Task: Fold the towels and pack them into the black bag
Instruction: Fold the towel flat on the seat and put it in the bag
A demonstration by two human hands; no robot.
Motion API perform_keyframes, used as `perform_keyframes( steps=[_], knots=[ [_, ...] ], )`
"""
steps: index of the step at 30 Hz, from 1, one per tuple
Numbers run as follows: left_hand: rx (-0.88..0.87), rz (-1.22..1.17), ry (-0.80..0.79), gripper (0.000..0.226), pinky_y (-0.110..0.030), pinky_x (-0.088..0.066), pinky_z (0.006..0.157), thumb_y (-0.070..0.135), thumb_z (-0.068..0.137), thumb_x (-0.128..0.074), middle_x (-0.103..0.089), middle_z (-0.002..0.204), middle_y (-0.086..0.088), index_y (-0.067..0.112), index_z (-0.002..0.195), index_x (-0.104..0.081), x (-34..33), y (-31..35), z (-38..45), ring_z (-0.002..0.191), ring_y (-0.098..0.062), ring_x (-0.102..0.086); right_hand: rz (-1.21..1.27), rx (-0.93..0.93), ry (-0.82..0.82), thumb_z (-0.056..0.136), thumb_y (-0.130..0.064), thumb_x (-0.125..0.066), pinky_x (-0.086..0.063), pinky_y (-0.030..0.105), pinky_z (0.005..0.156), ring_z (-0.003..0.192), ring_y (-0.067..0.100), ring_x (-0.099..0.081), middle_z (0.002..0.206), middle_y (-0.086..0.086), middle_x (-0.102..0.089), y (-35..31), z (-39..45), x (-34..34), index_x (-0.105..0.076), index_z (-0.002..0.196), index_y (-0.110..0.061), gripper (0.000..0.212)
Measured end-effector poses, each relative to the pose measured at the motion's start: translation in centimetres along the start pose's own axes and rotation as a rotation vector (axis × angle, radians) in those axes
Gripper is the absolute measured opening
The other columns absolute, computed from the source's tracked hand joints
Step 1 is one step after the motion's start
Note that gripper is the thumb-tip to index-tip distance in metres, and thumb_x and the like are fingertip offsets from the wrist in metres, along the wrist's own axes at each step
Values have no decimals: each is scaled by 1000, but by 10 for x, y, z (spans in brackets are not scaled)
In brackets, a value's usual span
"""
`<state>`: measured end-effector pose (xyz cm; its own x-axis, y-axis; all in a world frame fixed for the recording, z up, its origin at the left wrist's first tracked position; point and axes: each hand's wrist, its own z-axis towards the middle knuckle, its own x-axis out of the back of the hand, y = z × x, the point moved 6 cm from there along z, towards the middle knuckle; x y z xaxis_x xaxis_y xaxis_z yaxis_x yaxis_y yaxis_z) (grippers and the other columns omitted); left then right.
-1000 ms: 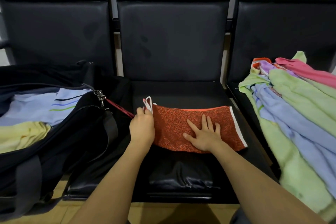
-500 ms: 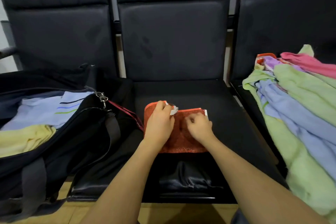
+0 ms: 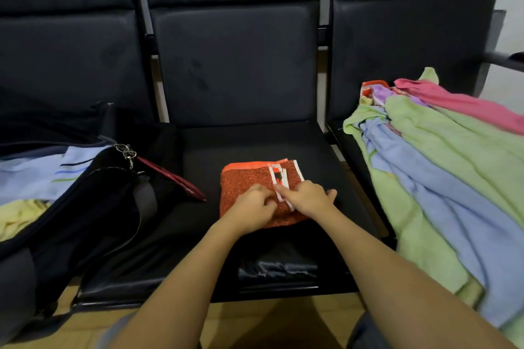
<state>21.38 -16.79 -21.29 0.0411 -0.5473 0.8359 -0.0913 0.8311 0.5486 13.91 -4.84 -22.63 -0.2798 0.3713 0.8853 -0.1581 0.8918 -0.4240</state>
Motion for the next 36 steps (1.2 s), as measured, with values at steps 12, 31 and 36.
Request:
perform_keyframes(
  steps=[12,31,36],
  knots=[
    [257,337,284,54,-41,-22,108,47,92,-45,-37,141,-12,13,134,-45,19,-26,-13,132,-30,-29,-22,88,99,97,-26,-40,-23,49,108,114,32,-53,117,10,-60,-26,-22,3,-39,132,-15,36],
    [481,178,119,55,-52,-18,109,41,95,-39,-23,145,-27,25,144,-21,-2,-34,14,132,-42,-27,-133,-18,371,96,-37,-45,-31,42,104,125,32,-40,133,15,-45,-11,4,28,-42,130,-4,48],
    [486,304,119,56,-48,-25,106,46,97,-34,-35,136,-25,29,147,-14,-10,-35,21,123,-40,-38,-314,-105,345,92,-57,-44,-30,39,102,122,31,-39,131,16,-42,-2,20,15,-47,125,-2,65]
  ],
)
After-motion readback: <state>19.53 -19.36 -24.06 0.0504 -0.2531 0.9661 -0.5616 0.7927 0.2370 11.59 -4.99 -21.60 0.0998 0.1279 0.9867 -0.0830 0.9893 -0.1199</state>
